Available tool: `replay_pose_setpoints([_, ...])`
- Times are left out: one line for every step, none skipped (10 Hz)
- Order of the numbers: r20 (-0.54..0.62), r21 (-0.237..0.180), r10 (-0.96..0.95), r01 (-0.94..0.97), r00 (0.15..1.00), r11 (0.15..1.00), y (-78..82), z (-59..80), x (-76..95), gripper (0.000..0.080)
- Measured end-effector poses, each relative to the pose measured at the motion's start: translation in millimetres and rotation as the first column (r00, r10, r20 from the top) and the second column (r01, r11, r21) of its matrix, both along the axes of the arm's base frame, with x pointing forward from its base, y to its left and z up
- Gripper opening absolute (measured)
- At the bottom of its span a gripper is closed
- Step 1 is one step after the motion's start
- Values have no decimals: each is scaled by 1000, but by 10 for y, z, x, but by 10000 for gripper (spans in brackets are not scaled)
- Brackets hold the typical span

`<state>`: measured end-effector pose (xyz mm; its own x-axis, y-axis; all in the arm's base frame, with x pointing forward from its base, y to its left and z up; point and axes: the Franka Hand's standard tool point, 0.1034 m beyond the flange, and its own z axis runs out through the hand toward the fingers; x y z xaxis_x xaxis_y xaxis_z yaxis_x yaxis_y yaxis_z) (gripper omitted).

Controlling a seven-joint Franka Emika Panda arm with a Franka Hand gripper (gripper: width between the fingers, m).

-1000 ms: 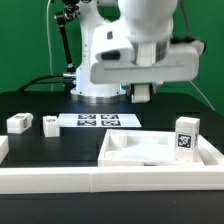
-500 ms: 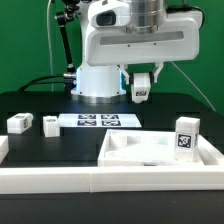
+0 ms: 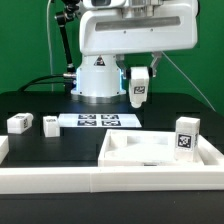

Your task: Assemble square table

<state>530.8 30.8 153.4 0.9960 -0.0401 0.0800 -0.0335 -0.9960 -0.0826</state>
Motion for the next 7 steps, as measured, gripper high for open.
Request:
replay_pose_setpoints([95,-14,-5,6,995,1000,-12,-20,30,290])
replay_pose_setpoints([145,-24,-6,10,989,1000,-24,-53,-4,290])
replay_pose_setpoints([204,-32,-9,16,979,999,-42,-45,28,290])
replay_pose_setpoints([284,-48,-5,20,959,999,-71,-56,52,290])
replay_pose_setpoints([321,-66,12,10,947,998,-111,-126,79,290])
replay_pose_setpoints([361,-87,31,1,932,996,-177,-152,157,290])
replay_pose_setpoints([346,-91,42,-11,937,996,-205,-147,202,290])
